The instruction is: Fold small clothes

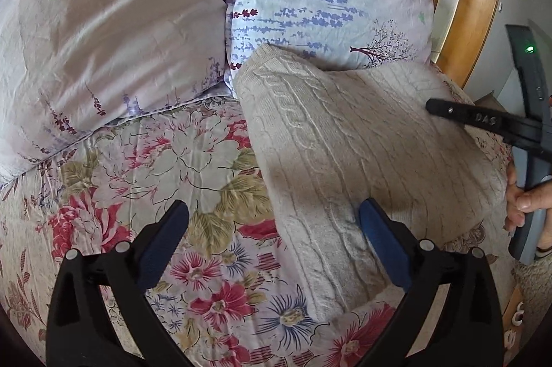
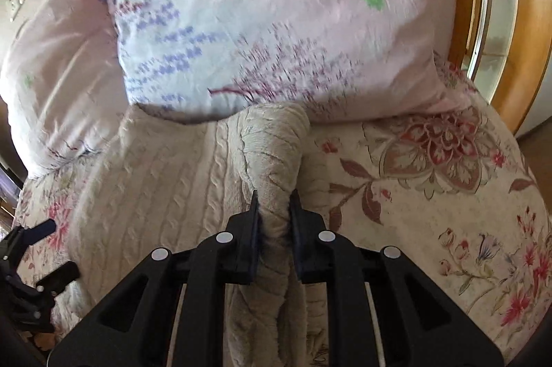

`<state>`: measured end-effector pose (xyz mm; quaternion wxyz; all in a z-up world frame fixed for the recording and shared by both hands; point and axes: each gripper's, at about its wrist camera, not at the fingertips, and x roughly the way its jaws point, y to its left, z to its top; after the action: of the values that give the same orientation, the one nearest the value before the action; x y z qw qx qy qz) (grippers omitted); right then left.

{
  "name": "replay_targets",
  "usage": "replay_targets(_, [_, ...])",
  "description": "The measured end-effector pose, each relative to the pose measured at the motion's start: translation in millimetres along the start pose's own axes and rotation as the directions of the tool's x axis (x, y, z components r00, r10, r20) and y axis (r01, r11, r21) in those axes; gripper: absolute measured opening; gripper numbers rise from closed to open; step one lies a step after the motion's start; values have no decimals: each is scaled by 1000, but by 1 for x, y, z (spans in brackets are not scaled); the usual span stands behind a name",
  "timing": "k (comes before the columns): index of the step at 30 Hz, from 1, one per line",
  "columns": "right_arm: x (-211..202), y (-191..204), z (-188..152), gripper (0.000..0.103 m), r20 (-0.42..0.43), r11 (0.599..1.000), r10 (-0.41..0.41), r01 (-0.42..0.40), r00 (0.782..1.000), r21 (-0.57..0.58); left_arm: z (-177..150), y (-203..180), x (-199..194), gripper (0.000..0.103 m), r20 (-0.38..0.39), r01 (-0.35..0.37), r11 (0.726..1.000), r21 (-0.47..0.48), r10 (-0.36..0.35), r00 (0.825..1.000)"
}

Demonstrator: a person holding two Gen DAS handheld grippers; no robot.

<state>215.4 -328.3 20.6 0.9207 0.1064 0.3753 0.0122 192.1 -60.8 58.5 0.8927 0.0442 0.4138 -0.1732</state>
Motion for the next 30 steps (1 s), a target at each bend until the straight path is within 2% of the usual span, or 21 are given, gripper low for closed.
replay_targets(4, [-9,-6,-6,15,29,1000,9,-9,1000,17,0,2,-2,99,12,11,1000,-12,-10,1000])
replay_targets(11, [10,-24,-9,16,-24,994,-13,16,1000,111,1,7,-8,99,35,67,996,-58,-65,997])
replay_targets(14, [5,-33,-9,23,-41,983,49,-41,998,179,0,13,-9,99,31,115,988,-101,-113,993])
replay_targets(16, [-6,-42,-12,38,-42,970,83,-71,996,231,-2,16,-8,99,27,155,979,-133,-153,988])
replay_targets(18, [-16,-52,-18,46,-39,953,133,-117,990,278,-4,17,-5,98,13,192,969,-154,-192,981])
replay_targets(22, [-35,-62,-39,46,-44,926,227,-202,973,319,-12,16,1,93,-7,247,950,-190,-252,968])
replay_targets(30, [-45,-46,-60,46,-71,941,254,-229,965,250,-22,11,11,89,-44,254,945,-208,-268,962])
